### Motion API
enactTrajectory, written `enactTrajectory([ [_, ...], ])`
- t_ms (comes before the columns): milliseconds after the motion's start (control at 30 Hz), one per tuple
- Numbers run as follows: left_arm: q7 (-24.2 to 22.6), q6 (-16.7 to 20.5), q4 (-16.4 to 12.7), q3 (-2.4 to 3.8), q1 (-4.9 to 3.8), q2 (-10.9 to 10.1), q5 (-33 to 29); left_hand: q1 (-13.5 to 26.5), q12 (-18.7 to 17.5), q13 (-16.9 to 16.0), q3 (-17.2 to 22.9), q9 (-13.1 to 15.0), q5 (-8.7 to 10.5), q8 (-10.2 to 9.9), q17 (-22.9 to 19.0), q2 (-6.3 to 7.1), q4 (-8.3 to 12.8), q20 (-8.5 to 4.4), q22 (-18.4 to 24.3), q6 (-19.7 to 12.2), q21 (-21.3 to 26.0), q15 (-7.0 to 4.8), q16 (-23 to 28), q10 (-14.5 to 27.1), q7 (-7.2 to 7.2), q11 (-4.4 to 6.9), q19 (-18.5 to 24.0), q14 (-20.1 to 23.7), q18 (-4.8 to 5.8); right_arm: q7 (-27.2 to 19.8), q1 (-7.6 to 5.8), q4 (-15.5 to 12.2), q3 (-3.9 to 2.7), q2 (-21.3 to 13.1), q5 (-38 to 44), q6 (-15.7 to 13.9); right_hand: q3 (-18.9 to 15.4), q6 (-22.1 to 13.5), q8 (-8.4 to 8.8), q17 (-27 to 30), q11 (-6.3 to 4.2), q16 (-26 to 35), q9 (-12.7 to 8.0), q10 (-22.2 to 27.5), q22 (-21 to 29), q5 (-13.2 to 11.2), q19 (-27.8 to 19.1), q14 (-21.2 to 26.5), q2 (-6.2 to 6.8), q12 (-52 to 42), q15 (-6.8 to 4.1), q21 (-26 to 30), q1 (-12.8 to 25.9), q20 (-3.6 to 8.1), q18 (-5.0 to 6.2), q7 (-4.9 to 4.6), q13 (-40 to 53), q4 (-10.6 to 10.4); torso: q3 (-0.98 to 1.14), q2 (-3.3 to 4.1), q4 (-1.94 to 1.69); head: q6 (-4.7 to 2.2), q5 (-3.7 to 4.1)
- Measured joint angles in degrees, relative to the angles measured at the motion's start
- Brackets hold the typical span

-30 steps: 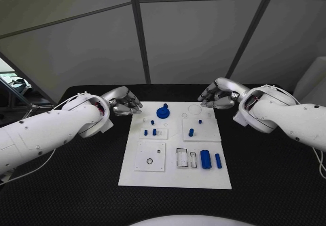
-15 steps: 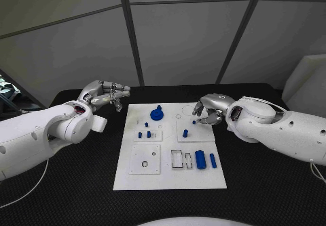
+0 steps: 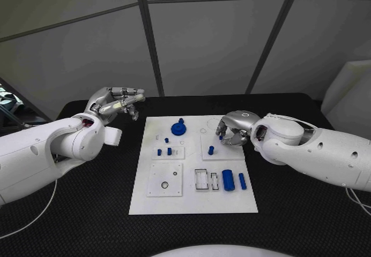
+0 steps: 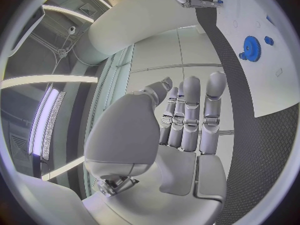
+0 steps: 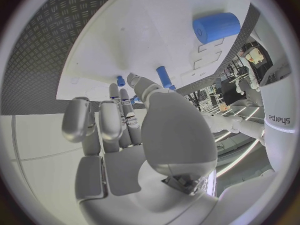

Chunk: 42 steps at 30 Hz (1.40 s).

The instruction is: Assemble the parts on the task board

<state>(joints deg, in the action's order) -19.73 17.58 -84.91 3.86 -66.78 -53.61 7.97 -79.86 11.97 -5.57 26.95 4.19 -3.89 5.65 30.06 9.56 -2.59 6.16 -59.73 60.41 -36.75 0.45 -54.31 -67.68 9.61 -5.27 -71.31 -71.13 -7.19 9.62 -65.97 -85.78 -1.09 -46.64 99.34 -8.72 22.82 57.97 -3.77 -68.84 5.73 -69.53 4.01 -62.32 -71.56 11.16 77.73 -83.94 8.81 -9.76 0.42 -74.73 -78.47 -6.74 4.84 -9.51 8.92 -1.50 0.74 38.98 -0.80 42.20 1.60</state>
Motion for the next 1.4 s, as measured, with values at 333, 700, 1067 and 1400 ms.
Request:
enactTrajectory([
  [333,-0.65,0.27,-0.17,0.00,0.00,-0.09,-1.04,-0.60,0.23,-0.07,-0.16,-0.08,0.00,0.00,-0.39,-0.60,0.16,-0.20,0.38,0.00,0.66,0.07,0.22,0.00,0.00,0.00,0.20,0.07,-0.01,0.23,0.24,1.37,0.04,1.04,0.67,0.64,1.04,0.44,0.00,-0.40,0.00,-0.93,0.11,0.00,-0.81,0.00,0.00,0.00,-0.42,0.00,0.00,-0.71,-0.41,-0.01,0.01,-0.44,-0.67,0.10,0.05,0.02,-0.04,0.10,-0.29],
  [700,-0.66,0.23,-0.11,-0.01,0.00,-0.03,-1.36,-0.60,0.23,-0.13,-0.16,-0.20,0.00,0.00,-0.64,-0.60,0.16,-0.05,1.06,-0.23,1.54,0.07,0.22,0.53,0.23,-0.10,0.47,0.07,-0.01,0.41,0.18,1.97,-0.05,1.64,1.18,1.01,4.04,4.53,-1.47,-0.61,-1.13,-2.26,0.81,-4.04,-3.39,-0.73,2.05,-0.14,-2.59,-0.82,-0.19,-3.77,-2.64,0.59,-0.89,0.94,-1.09,1.99,0.05,-0.03,0.00,0.28,-0.60],
  [1067,-0.62,-0.01,-0.15,-0.01,0.00,-0.04,-1.45,-1.23,0.96,-0.37,-0.22,-0.19,0.00,0.42,-1.28,-1.23,1.25,0.00,1.92,-0.44,3.10,0.17,0.22,0.93,0.43,-0.09,1.22,0.38,0.00,1.05,0.15,2.09,-0.11,2.20,2.76,1.62,5.52,6.79,-1.83,-0.04,-1.84,-2.48,1.11,-6.37,-3.39,-0.89,2.26,0.00,-2.59,-0.65,-0.84,-4.55,-3.34,0.80,-0.87,1.63,-1.09,3.50,0.04,-0.03,0.00,0.60,-0.26],
  [1400,-0.67,-0.71,-0.58,-0.01,0.00,0.03,-1.49,-1.28,1.33,-0.46,-0.24,-0.19,0.00,0.45,-1.44,-1.28,1.34,0.00,1.92,-0.44,3.10,0.08,0.22,0.92,0.43,-0.09,1.22,0.48,0.00,1.95,0.37,1.66,-0.17,2.33,4.34,1.91,5.36,6.90,-1.83,0.09,-1.73,-2.73,1.12,-6.53,-3.38,-0.89,2.47,0.01,-2.57,-0.33,-0.84,-5.06,-3.31,1.02,-0.87,1.54,-1.31,3.67,0.02,-0.11,0.00,0.76,-0.22],
])
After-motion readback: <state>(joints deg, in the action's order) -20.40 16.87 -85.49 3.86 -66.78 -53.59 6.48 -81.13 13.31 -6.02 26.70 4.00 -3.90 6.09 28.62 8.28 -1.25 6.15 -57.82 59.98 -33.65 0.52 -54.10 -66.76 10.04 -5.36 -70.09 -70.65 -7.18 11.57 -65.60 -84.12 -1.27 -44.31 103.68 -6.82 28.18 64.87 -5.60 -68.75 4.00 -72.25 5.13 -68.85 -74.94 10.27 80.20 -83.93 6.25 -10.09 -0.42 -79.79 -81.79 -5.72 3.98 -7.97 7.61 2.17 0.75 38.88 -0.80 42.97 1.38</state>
